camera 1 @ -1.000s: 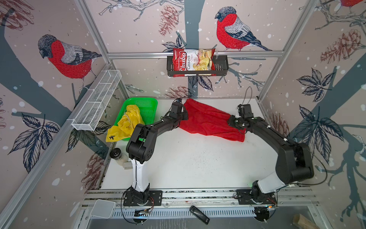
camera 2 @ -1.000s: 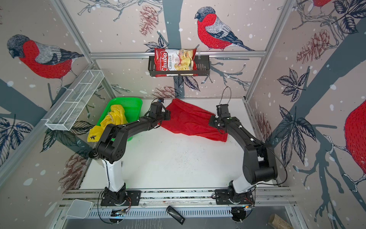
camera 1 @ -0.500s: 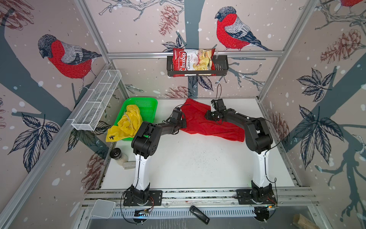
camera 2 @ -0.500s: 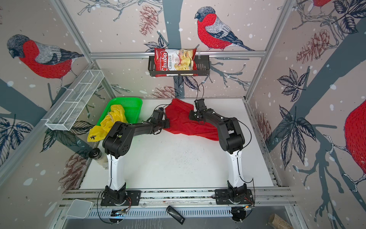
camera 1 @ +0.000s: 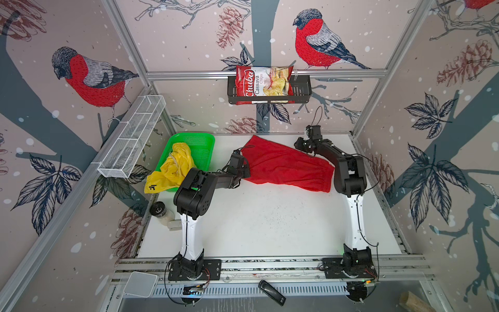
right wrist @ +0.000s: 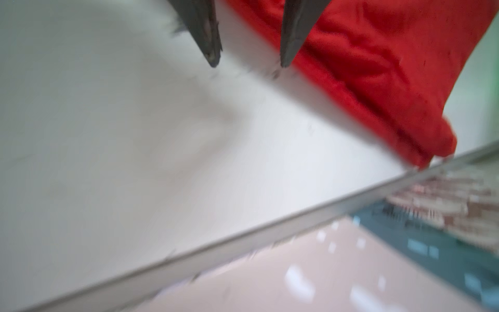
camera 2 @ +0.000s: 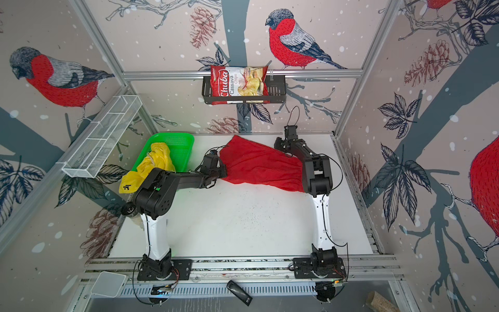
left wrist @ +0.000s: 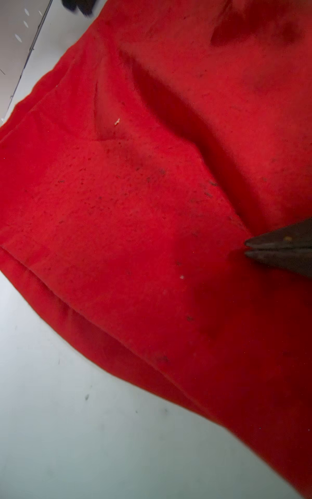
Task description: Fold and stack the shorts
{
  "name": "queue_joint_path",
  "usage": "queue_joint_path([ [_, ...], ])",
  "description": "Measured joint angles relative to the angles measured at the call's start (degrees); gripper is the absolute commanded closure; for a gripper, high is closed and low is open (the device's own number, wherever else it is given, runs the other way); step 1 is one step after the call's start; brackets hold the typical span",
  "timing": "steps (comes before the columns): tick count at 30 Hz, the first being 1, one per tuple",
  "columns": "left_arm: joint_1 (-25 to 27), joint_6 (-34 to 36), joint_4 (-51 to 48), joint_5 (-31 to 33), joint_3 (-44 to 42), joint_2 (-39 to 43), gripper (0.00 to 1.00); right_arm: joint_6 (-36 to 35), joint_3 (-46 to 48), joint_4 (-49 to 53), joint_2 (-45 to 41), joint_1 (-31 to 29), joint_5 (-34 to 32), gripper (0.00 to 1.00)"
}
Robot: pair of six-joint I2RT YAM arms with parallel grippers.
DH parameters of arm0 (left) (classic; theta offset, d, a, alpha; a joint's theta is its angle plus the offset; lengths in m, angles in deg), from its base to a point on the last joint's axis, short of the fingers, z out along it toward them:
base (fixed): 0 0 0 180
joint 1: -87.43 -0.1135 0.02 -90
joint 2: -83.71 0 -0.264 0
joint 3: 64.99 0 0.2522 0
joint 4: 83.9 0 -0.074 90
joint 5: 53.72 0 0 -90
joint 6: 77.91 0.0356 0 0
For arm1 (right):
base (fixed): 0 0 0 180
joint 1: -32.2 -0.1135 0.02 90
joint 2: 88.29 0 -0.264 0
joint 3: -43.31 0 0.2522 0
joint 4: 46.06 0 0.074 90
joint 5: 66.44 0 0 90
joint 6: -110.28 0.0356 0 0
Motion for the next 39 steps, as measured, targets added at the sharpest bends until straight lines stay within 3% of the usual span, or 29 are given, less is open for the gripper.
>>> queue_joint_path([
  [3, -0.1, -0.5, -1.7, -0.1, -1.1, 1.8, 0.96, -1.1, 4.5, 0.0, -4.0, 0.9, -0.3, 0.61],
  [8, -0.1, -1.8, -8.2, -1.0, -0.7, 6.4, 0.81, -2.4, 25.5, -1.6, -22.4, -1.4, 1.3, 0.61],
  [12, -0.1, -1.8, -9.3, -2.8, 3.3, 9.3, 0.8, -0.9, 42.6, -7.9, -38.1, -3.9, 3.1, 0.61],
  [15, 0.0, -1.8, -9.3, -4.6, 6.2, 8.9, 0.84, 2.1, 53.8, -12.6, -44.4, -5.3, 5.7, 0.61],
  [18, 0.1, -1.5, -9.2, -4.7, 8.6, 6.1, 0.89, 5.0, 60.6, -16.1, -46.1, -5.0, 6.8, 0.62],
  [26, -2.3, -1.5, -9.3, -5.6, 10.8, -1.8, 0.97, 9.6, 67.6, -23.1, -43.2, 0.0, 8.9, 0.62],
  [32, -4.3, -3.5, -4.9, -4.7, 4.2, -1.4, 1.0, 10.8, 72.2, -25.7, -41.5, 3.9, 10.5, 0.62],
  [39, -4.5, -7.1, 1.5, -3.6, -8.5, 5.6, 1.0, 10.7, 76.3, -28.5, -43.6, 5.0, 11.3, 0.62],
])
